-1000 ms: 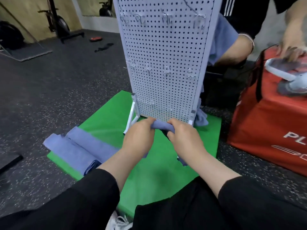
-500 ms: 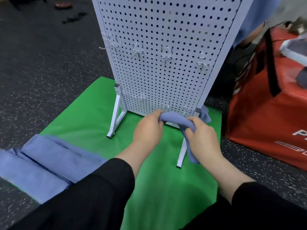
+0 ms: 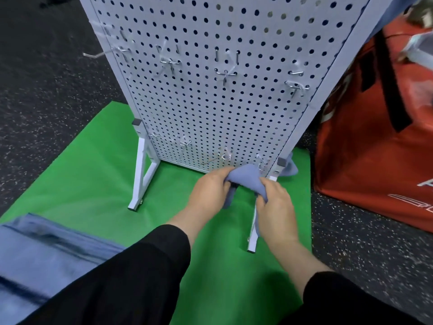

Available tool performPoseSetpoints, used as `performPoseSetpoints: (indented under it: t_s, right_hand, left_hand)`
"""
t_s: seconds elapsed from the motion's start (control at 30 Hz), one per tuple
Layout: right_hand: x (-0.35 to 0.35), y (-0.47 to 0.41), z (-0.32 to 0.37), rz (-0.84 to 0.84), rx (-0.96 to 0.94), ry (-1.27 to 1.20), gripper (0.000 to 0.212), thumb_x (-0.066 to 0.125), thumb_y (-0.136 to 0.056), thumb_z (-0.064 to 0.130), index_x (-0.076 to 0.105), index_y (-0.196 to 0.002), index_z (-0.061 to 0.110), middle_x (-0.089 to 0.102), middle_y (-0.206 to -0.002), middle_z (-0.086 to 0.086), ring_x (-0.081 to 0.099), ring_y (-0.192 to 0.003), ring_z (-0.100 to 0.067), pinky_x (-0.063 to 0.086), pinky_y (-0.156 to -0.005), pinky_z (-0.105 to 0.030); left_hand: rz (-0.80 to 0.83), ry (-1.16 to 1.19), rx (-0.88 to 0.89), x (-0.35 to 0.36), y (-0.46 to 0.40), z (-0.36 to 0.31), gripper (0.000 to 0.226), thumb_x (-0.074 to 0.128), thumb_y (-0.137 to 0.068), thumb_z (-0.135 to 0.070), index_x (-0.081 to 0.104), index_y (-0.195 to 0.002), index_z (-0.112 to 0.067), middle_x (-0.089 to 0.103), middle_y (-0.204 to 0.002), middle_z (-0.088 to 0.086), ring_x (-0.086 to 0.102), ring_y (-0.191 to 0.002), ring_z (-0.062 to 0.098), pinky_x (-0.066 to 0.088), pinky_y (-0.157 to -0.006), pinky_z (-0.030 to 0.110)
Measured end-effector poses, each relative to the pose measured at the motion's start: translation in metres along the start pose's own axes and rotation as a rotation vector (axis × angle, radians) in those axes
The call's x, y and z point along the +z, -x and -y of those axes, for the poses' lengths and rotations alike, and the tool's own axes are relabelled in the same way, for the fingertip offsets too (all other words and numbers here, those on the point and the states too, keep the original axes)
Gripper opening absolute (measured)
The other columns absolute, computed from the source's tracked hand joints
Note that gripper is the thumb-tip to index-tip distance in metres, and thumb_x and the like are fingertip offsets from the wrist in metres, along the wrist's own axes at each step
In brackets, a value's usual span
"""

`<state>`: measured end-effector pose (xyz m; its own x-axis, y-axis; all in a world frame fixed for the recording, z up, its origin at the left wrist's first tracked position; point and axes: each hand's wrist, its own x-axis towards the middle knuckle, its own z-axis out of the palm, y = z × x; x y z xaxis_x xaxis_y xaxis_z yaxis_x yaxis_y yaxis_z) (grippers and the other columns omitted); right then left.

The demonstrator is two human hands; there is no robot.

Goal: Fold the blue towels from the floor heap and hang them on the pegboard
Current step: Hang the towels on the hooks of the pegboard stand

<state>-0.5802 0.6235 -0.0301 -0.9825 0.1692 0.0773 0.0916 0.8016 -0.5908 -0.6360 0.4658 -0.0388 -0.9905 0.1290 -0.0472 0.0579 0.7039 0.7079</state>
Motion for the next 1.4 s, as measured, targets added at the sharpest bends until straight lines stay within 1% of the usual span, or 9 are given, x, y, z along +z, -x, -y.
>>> performPoseSetpoints:
  t_s: [0.13, 0.33, 0.5, 0.73, 0.9, 0.97, 1.1, 1.2, 1.4]
  right_hand:
    - [0.018, 0.001, -0.007, 0.009, 0.045, -0.056, 0.047, 0.060, -0.094, 0.001, 0.054, -0.140, 0.005, 0.058, -0.137, -0.007, 0.051, -0.126, -0.027, 0.039, -0.111, -0.038]
    - [0.022, 0.001, -0.013, 0.046, 0.044, -0.029, 0.044, 0.065, -0.088, 0.003, 0.061, -0.132, 0.006, 0.061, -0.125, -0.007, 0.056, -0.113, -0.030, 0.042, -0.097, -0.033]
    - [0.010, -0.020, -0.006, -0.111, -0.013, -0.067, 0.039, 0.062, -0.088, 0.000, 0.066, -0.126, 0.006, 0.065, -0.120, -0.009, 0.057, -0.112, -0.029, 0.039, -0.099, -0.029]
    - [0.023, -0.005, -0.011, -0.004, 0.020, -0.099, 0.053, 0.064, -0.091, 0.005, 0.052, -0.143, 0.009, 0.054, -0.139, -0.003, 0.051, -0.126, -0.022, 0.035, -0.108, -0.025]
    - [0.032, 0.014, -0.008, 0.016, 0.118, -0.191, 0.065, 0.062, -0.095, 0.010, 0.037, -0.154, 0.020, 0.045, -0.153, 0.002, 0.047, -0.135, -0.019, 0.038, -0.113, -0.034]
    - [0.033, 0.019, -0.006, 0.039, 0.166, -0.218, 0.066, 0.061, -0.095, 0.009, 0.036, -0.154, 0.023, 0.049, -0.151, 0.001, 0.051, -0.130, -0.019, 0.040, -0.106, -0.027]
    - [0.032, 0.027, -0.005, 0.106, 0.182, -0.198, 0.056, 0.059, -0.094, 0.011, 0.043, -0.143, 0.031, 0.066, -0.123, -0.001, 0.058, -0.092, -0.020, 0.042, -0.072, -0.027]
    - [0.033, 0.029, -0.003, 0.156, 0.196, -0.170, 0.048, 0.062, -0.094, 0.018, 0.045, -0.137, 0.030, 0.070, -0.112, -0.003, 0.063, -0.088, -0.029, 0.048, -0.069, -0.034]
    - [0.038, 0.029, -0.006, 0.341, 0.284, -0.234, 0.050, 0.063, -0.092, 0.020, 0.047, -0.140, 0.027, 0.069, -0.110, -0.003, 0.063, -0.083, -0.027, 0.046, -0.063, -0.028]
  left_hand:
    - [0.027, 0.175, -0.106, 0.022, 0.004, 0.013, 0.038, 0.056, -0.096, -0.012, 0.065, -0.131, -0.025, 0.074, -0.114, 0.004, 0.066, -0.101, 0.026, 0.049, -0.081, 0.027]
    - [-0.062, 0.344, -0.185, 0.033, 0.006, 0.016, 0.035, 0.053, -0.092, -0.007, 0.071, -0.119, -0.023, 0.075, -0.100, 0.003, 0.064, -0.088, 0.021, 0.049, -0.074, 0.027]
    - [-0.157, 0.314, -0.223, 0.024, -0.004, 0.014, 0.033, 0.054, -0.095, -0.014, 0.070, -0.119, -0.028, 0.075, -0.098, 0.003, 0.065, -0.089, 0.027, 0.054, -0.077, 0.034]
    - [-0.027, 0.206, -0.204, 0.040, 0.022, 0.024, 0.024, 0.056, -0.091, -0.010, 0.067, -0.108, -0.023, 0.072, -0.092, 0.002, 0.062, -0.084, 0.030, 0.049, -0.070, 0.034]
    - [0.058, 0.388, -0.263, 0.055, 0.040, 0.019, 0.058, 0.062, -0.087, -0.006, 0.053, -0.137, -0.033, 0.068, -0.111, -0.013, 0.064, -0.097, 0.010, 0.046, -0.075, 0.017]
    - [0.105, 0.392, -0.263, 0.059, 0.045, 0.021, 0.057, 0.064, -0.088, -0.006, 0.052, -0.138, -0.031, 0.069, -0.118, -0.012, 0.063, -0.101, 0.010, 0.045, -0.079, 0.021]
    - [0.137, 0.287, -0.246, 0.058, 0.050, 0.022, 0.040, 0.061, -0.088, -0.008, 0.059, -0.121, -0.030, 0.073, -0.105, -0.008, 0.066, -0.093, 0.017, 0.054, -0.079, 0.033]
    - [0.102, 0.177, -0.238, 0.051, 0.049, 0.024, 0.037, 0.056, -0.088, -0.003, 0.063, -0.117, -0.023, 0.073, -0.101, -0.001, 0.064, -0.089, 0.025, 0.051, -0.076, 0.034]
    - [0.242, 0.136, -0.175, 0.042, 0.054, 0.028, 0.060, 0.049, -0.090, 0.005, 0.050, -0.144, -0.020, 0.067, -0.130, 0.005, 0.063, -0.110, 0.028, 0.043, -0.081, 0.025]
